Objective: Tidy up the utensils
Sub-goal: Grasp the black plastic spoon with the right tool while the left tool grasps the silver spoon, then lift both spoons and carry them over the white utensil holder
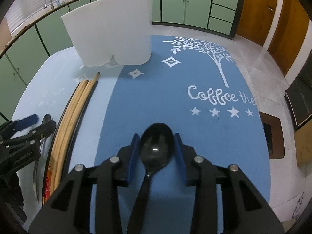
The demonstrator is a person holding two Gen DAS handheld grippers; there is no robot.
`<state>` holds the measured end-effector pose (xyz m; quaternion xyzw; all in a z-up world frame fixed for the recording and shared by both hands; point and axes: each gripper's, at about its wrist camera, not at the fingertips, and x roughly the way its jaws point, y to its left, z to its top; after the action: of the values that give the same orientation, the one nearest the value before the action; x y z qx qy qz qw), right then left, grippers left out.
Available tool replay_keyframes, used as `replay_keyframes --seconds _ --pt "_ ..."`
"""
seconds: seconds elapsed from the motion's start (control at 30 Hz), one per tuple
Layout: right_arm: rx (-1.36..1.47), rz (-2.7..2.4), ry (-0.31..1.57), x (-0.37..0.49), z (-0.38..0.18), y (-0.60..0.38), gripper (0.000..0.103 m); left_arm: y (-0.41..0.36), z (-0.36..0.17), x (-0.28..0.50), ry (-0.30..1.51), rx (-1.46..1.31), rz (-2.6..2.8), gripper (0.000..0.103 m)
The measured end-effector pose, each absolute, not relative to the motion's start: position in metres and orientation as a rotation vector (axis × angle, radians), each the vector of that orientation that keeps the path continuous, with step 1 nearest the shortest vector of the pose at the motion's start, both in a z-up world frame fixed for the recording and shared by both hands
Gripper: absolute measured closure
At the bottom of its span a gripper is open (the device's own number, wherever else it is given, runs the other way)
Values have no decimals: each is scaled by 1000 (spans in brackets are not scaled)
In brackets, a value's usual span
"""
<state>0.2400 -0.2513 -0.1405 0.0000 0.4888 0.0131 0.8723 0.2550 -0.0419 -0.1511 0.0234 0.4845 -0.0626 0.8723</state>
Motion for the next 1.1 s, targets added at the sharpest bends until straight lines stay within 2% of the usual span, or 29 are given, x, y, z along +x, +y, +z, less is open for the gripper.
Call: replay_keyframes --seconds 0.03,0.07,0.27,0.43,0.6,0.87,1.1 --pt "-1 26 1022 240 -141 -251 70 -44 -150 254 1010 49 -136 65" --pt "-1 26 1023 239 -140 -251 70 -45 -150 254 1004 49 -141 75" --pt "25 83 861 219 -117 -250 70 -31 -138 244 925 -51 -199 75" --pt "14 100 673 200 -84 -249 70 -25 -97 211 680 -50 -216 75" --pt "1 128 564 193 -59 -249 70 -24 -67 187 489 -15 -209 75" --pt "79 155 430 204 -24 -267 70 -23 -31 183 356 -45 -222 75" --pt "137 186 314 250 22 -283 70 -19 21 213 273 -100 -260 75"
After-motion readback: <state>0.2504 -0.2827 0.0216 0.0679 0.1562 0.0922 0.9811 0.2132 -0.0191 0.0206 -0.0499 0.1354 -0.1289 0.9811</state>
